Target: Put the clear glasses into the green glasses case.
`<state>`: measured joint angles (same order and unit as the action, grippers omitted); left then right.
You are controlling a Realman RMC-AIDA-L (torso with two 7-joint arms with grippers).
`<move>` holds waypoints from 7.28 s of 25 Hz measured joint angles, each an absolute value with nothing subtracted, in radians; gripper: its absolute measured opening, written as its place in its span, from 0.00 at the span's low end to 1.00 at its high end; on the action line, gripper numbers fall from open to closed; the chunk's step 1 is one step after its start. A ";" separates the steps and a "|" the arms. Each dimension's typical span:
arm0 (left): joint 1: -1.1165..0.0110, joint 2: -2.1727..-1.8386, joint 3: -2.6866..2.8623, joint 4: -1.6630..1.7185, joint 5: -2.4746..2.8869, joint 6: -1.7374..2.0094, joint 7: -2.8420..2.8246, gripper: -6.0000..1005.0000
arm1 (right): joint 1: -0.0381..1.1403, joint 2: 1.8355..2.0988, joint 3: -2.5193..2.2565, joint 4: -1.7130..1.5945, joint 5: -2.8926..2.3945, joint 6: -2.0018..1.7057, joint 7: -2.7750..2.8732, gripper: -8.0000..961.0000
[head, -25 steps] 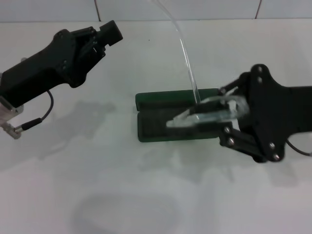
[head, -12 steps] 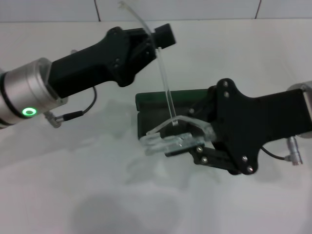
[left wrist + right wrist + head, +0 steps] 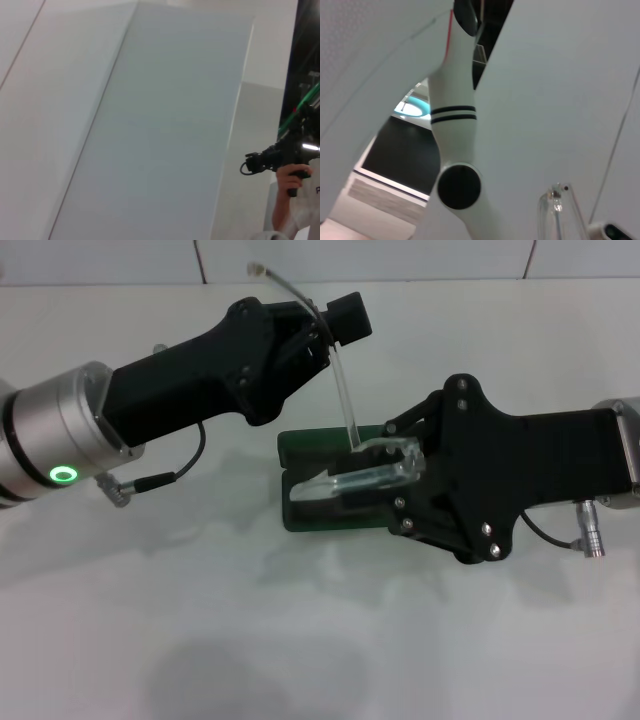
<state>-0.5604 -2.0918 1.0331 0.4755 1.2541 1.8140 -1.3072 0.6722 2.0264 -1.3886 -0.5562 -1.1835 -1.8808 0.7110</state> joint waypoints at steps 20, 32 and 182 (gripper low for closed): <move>-0.543 -2.089 1.029 0.474 1.251 1.829 -1.291 0.03 | 0.652 2.028 -1.389 -0.565 -1.154 -1.882 0.706 0.13; -0.541 -2.091 1.031 0.474 1.242 1.832 -1.285 0.03 | 0.653 2.028 -1.400 -0.557 -1.149 -1.875 0.705 0.13; -0.353 -1.984 0.877 0.458 1.180 1.953 -1.223 0.03 | 1.235 2.028 -1.679 -0.696 -2.233 -1.379 2.008 0.13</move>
<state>-0.3527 -1.9841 0.8774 0.4580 1.1802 1.9526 -1.2229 1.2352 2.0278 -1.6787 -0.6961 -2.2333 -1.3794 2.0080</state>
